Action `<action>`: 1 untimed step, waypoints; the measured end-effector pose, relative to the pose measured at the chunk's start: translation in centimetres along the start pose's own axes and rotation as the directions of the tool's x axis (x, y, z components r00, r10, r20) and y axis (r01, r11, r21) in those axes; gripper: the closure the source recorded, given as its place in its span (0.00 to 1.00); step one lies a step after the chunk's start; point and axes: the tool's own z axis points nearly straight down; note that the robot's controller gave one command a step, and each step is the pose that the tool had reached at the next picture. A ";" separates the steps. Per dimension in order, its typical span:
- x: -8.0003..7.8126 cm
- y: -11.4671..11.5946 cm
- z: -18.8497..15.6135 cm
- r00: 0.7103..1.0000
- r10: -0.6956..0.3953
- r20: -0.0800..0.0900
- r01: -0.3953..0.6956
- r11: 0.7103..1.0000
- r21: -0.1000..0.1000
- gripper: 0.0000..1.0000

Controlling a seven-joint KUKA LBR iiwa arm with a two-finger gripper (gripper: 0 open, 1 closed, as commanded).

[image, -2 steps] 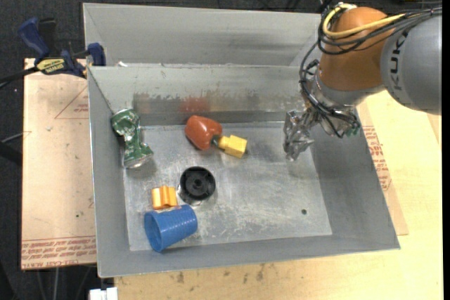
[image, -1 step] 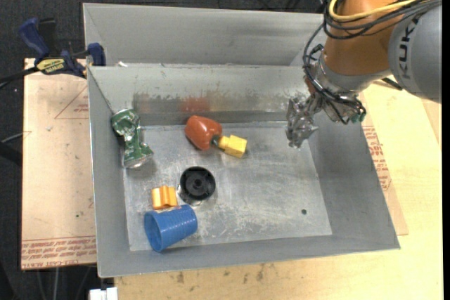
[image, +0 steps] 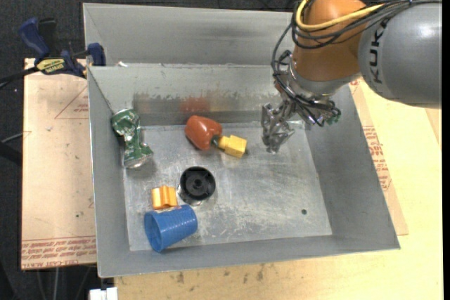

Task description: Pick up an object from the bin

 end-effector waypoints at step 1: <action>-0.8 0.9 0.0 0.999 0.035 0.003 -0.035 0.999 -0.005 1.00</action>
Offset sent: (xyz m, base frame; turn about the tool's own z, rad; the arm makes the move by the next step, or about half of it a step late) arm -0.0013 0.0375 0.0179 0.1544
